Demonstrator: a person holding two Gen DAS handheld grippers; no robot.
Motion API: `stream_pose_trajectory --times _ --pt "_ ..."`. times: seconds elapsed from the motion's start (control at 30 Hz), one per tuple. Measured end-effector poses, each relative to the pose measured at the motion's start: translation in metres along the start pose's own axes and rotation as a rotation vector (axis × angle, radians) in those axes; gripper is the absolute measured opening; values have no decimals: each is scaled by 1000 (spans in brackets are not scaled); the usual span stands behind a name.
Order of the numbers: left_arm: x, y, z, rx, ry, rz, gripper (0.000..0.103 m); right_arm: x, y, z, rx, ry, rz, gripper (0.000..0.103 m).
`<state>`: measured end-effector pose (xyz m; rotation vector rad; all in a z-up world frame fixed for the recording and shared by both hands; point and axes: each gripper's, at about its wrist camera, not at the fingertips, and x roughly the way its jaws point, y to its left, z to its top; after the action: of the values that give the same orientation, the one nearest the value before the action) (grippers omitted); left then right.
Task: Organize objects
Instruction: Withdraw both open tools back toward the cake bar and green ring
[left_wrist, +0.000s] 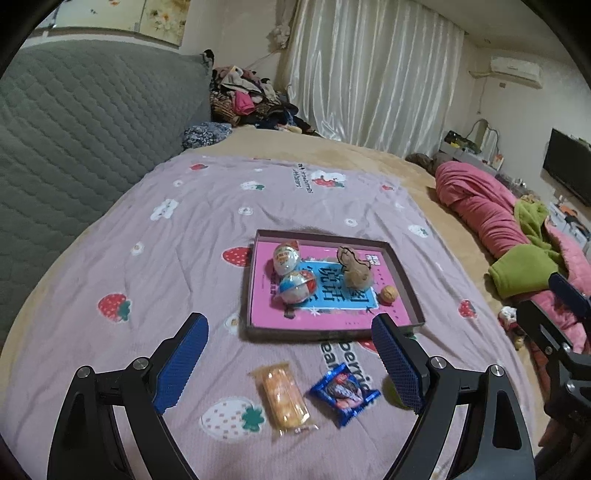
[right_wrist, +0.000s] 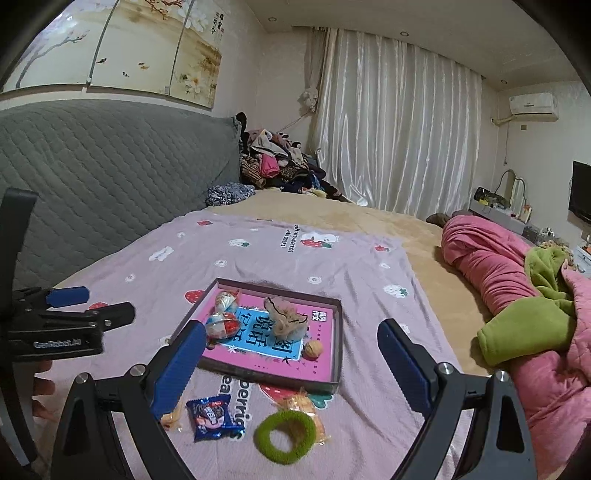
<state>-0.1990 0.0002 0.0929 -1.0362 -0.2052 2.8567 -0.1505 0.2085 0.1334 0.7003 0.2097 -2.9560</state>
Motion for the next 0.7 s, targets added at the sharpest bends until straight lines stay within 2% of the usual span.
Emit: stream_pose_trajectory --times 0.3,0.7 --pt "-29 -1 -16 16 5 37 91 -28 -5 -7 2 7 -10 94" --pt "-37 -6 -40 36 45 54 91 -47 -2 -23 25 14 2 95"
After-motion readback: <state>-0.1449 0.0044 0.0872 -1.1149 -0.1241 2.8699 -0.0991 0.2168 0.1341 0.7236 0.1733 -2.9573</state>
